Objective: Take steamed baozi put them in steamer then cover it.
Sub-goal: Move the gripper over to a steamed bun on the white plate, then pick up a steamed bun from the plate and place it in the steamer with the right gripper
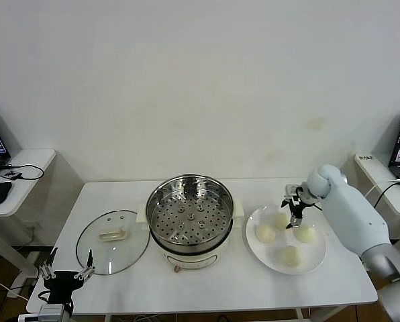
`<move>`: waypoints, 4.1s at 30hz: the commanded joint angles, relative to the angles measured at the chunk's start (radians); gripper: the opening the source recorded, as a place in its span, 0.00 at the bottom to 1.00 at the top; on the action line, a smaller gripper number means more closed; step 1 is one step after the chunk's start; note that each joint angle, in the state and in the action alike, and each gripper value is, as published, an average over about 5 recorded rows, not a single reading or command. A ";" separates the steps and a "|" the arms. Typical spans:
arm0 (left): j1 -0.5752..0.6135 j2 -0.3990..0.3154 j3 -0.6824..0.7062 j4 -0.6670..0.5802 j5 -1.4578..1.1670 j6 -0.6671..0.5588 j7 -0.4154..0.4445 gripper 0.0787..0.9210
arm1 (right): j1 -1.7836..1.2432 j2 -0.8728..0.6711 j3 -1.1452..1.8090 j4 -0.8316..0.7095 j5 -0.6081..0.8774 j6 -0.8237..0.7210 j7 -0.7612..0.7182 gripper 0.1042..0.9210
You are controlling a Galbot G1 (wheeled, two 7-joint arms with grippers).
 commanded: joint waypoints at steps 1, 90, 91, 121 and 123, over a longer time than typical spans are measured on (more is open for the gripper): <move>0.001 0.001 0.001 0.005 0.001 0.000 -0.002 0.88 | 0.020 0.028 -0.019 -0.055 -0.010 0.029 0.004 0.88; 0.017 -0.035 0.015 -0.002 0.043 0.005 -0.016 0.88 | 0.485 0.354 -0.586 0.136 0.049 0.752 0.037 0.63; 0.016 -0.035 0.016 0.001 0.043 0.005 -0.016 0.88 | 0.480 0.363 -0.580 0.113 0.045 0.756 0.040 0.63; -0.001 -0.030 0.024 0.050 0.041 0.004 -0.018 0.88 | 0.426 0.476 -0.541 -0.064 0.044 0.738 0.097 0.74; -0.001 -0.030 0.024 0.050 0.041 0.004 -0.018 0.88 | 0.434 0.464 -0.543 -0.047 0.062 0.706 0.092 0.81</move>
